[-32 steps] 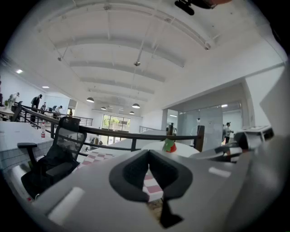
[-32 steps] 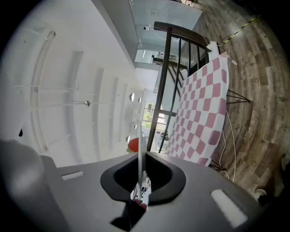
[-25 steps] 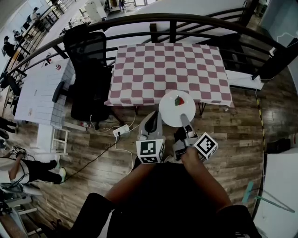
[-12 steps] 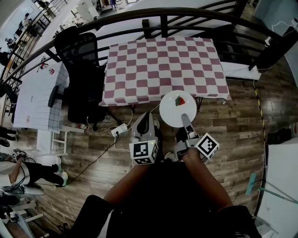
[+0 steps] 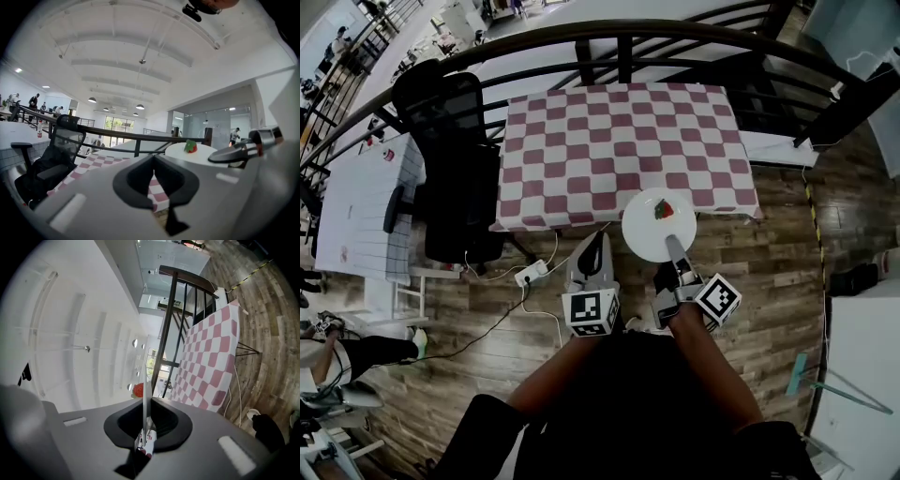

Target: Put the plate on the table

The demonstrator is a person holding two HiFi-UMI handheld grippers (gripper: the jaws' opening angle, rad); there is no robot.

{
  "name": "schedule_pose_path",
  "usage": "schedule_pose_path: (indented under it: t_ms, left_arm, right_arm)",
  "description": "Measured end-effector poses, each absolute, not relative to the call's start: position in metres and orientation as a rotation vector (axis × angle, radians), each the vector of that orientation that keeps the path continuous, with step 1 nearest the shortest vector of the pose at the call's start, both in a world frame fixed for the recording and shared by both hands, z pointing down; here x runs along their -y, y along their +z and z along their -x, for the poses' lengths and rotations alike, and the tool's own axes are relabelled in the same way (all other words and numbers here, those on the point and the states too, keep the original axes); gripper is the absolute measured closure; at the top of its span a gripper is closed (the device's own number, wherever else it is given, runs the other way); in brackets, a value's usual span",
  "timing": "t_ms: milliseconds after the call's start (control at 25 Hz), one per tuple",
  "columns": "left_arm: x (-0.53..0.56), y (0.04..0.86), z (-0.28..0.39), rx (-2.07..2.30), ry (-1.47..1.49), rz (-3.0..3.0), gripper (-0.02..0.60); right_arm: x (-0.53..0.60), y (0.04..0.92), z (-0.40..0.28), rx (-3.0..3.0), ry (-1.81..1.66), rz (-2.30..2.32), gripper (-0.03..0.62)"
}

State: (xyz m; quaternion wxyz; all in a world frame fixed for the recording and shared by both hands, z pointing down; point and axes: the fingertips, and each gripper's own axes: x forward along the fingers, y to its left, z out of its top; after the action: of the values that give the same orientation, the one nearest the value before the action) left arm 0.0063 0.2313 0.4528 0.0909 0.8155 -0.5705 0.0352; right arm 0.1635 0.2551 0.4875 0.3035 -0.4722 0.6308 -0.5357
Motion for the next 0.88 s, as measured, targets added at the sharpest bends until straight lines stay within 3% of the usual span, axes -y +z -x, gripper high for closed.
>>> schedule_pose_path:
  t_ms: [880]
  left_arm:
    - [0.021, 0.437, 0.073, 1.716, 0.056, -2.399, 0.572]
  right_arm:
    - [-0.018, 0.483, -0.099, -1.722, -1.450, 1.174, 0.579]
